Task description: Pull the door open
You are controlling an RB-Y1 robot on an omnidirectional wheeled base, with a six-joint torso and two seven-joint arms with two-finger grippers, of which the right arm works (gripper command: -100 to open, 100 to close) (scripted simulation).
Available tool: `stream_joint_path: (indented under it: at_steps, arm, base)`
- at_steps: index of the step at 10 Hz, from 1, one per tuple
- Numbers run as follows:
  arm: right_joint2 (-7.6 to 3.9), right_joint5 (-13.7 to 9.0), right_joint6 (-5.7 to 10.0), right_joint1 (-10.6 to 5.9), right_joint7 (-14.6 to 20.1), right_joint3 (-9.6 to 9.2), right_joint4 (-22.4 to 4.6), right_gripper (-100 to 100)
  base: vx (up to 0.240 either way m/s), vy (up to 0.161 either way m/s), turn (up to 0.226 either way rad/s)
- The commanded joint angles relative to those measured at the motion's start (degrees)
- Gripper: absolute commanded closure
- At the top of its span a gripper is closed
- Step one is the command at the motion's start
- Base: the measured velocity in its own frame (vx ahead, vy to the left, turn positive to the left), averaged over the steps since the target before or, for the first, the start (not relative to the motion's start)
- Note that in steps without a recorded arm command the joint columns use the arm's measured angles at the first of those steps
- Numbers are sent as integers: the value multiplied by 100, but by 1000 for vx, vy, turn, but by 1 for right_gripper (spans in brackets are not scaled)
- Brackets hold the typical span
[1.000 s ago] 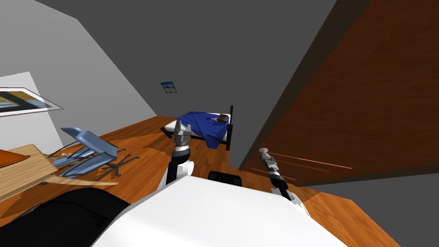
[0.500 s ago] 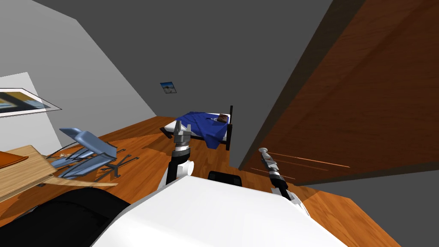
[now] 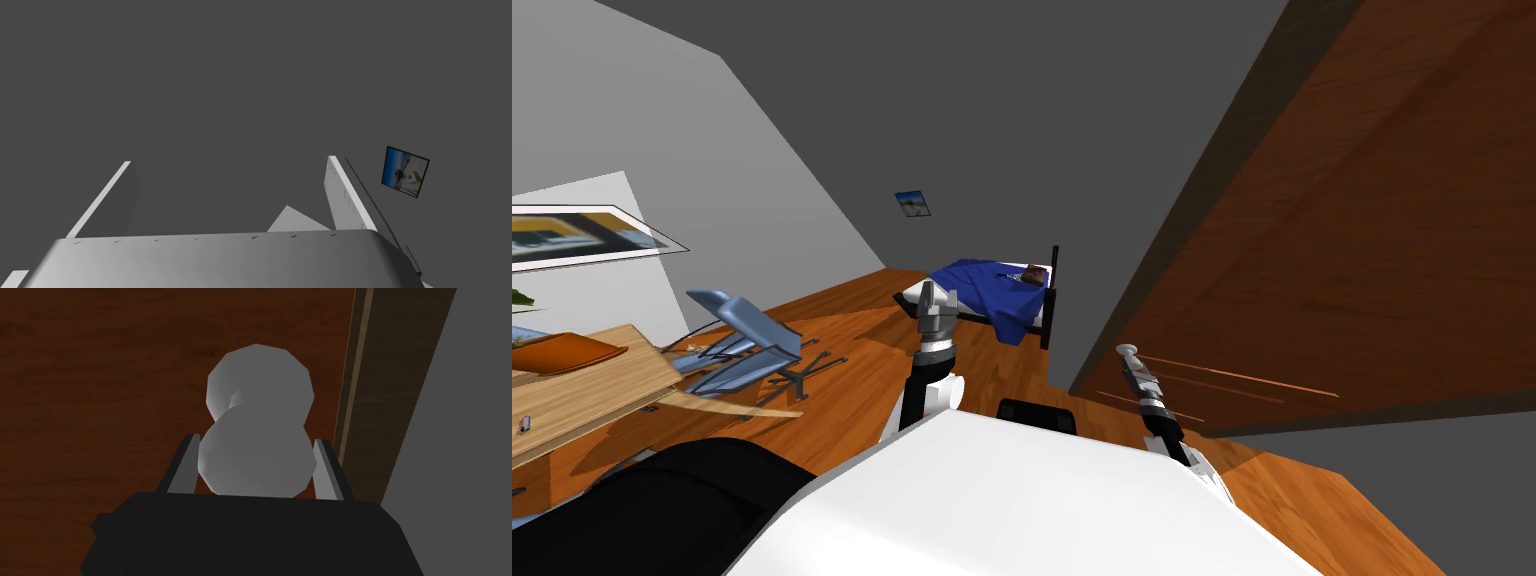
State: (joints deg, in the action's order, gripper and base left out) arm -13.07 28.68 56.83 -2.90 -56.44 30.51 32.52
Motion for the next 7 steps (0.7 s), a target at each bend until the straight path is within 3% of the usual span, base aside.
stream_joint_path:
  at_steps: [1,7]
  arm:
    - [4,-75,-6,6,182,-28,-3,100]
    - [-11,-427,-54,-4,995,-162,-2,100]
  base:
    - [-54,-27,60]
    - [-49,-24,74]
